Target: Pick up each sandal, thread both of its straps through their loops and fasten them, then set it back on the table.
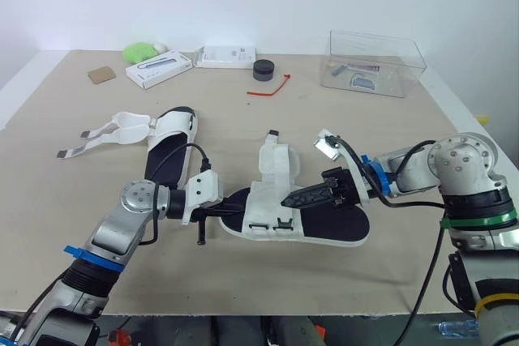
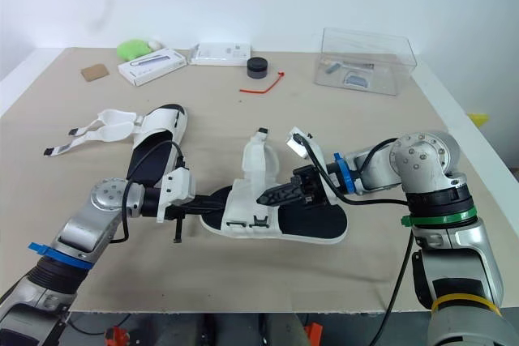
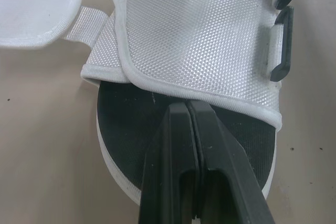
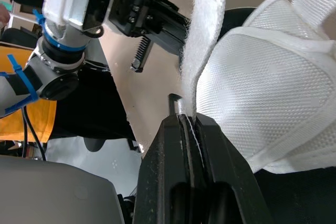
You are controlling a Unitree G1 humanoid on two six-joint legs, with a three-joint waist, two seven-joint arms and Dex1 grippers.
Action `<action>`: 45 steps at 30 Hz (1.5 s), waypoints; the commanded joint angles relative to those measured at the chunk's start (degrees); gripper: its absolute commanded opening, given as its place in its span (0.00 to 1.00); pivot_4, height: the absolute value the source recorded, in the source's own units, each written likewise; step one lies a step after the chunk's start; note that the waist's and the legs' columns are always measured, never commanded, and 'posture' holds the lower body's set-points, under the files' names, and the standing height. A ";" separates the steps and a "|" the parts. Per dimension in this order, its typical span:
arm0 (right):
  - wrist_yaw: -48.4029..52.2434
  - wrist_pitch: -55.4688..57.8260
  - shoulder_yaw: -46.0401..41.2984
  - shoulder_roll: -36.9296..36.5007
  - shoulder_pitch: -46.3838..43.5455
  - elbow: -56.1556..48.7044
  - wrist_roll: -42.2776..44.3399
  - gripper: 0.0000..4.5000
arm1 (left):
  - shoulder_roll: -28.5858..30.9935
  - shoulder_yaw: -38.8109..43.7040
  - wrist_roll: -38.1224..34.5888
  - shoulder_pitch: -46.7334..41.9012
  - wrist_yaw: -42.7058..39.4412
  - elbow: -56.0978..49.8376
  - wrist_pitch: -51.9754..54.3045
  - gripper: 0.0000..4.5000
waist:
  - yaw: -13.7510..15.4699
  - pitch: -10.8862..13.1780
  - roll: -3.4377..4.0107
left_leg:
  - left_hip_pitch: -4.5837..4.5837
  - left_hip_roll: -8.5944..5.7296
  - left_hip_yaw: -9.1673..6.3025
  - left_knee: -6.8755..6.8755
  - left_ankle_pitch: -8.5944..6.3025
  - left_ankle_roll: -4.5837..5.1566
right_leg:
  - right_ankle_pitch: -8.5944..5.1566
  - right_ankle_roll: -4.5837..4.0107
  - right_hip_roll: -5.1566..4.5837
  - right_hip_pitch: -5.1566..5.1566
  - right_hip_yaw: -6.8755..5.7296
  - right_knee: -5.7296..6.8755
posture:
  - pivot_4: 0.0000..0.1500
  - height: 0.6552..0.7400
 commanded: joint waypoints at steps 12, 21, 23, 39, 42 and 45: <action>-13.08 0.41 -4.01 1.38 3.09 -1.96 8.64 0.00 | -0.07 -0.11 0.82 -0.94 -0.04 0.80 -0.81 0.00 | -0.05 0.00 0.00 | 0.00 0.01 0.00 0.00 0.00 0.00 | 0.00 0.00 0.00 0.00 0.01 0.00 | 1.00 1.00; -19.73 0.39 -4.55 0.17 4.36 -3.41 17.49 0.00 | -0.26 -0.20 1.45 -1.32 0.07 1.63 -1.34 0.00 | -0.08 0.00 0.00 | 0.00 0.02 0.01 0.00 0.00 0.00 | -0.01 0.01 0.02 0.00 0.02 0.01 | 1.00 1.00; -20.96 -0.18 -4.07 -0.05 4.59 -4.22 19.50 0.00 | -0.32 -0.26 1.63 -1.38 0.10 1.86 -1.51 0.00 | -0.08 0.00 0.00 | 0.00 0.02 0.02 0.00 0.00 0.00 | -0.01 0.01 0.02 0.00 0.03 0.00 | 1.00 1.00; -32.53 -9.33 3.36 -5.39 7.17 -6.78 31.13 0.00 | -0.91 -0.48 2.39 -1.78 0.43 2.63 -1.98 0.00 | -0.09 -0.01 0.00 | 0.01 0.06 0.01 0.00 0.00 0.00 | -0.06 0.11 0.00 0.01 0.03 0.00 | 1.00 1.00; -32.93 -9.98 4.33 -6.70 7.70 -7.67 31.36 0.00 | -1.02 -0.50 2.54 -1.84 0.54 2.77 -2.04 0.00 | -0.08 -0.01 0.00 | 0.01 0.05 0.03 0.02 0.00 0.00 | -0.10 0.16 -0.01 0.01 0.04 0.00 | 1.00 1.00; -32.91 -10.36 5.26 -7.86 8.01 -8.80 31.98 0.00 | -1.07 -0.58 2.73 -1.87 0.67 2.81 -2.11 0.00 | -0.04 -0.01 0.00 | 0.00 0.04 0.03 0.05 0.00 0.00 | -0.15 0.28 -0.01 0.02 0.04 0.00 | 1.00 1.00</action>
